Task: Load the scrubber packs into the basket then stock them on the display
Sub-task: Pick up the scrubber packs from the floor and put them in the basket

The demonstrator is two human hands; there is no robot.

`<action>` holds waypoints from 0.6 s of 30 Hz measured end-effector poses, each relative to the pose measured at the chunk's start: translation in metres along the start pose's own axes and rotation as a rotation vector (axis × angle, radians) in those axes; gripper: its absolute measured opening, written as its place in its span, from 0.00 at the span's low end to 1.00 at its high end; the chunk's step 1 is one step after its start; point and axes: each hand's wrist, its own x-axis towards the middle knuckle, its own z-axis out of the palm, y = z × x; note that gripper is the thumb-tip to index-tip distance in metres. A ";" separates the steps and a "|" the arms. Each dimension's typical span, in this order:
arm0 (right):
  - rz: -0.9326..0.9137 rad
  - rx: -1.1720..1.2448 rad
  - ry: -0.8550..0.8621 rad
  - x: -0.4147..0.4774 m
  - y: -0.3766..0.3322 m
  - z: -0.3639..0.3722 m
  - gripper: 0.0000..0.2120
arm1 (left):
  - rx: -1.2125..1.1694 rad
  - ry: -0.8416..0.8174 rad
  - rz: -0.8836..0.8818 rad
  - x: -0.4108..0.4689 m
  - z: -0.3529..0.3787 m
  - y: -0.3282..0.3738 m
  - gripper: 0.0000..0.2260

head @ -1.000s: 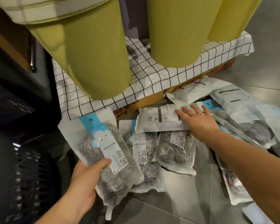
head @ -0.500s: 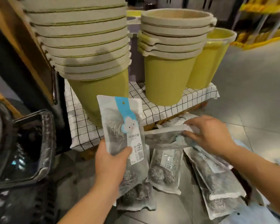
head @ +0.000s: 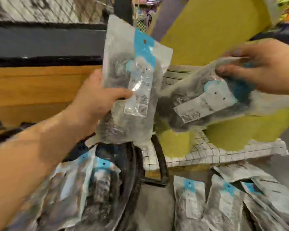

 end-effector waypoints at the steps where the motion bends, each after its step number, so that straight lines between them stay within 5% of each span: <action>1: -0.039 0.026 -0.032 0.015 -0.021 0.013 0.15 | 0.047 0.035 -0.004 0.001 -0.035 -0.006 0.23; 6: -0.201 0.119 -0.342 0.068 -0.125 0.106 0.05 | 0.136 0.171 -0.248 -0.024 -0.189 -0.067 0.22; 13: -0.207 0.133 -1.096 0.093 -0.180 0.245 0.06 | 0.222 0.124 -0.774 -0.057 -0.282 -0.171 0.10; 18: -0.253 -0.005 -1.110 0.108 -0.191 0.309 0.06 | 0.426 0.055 -0.836 -0.061 -0.296 -0.233 0.18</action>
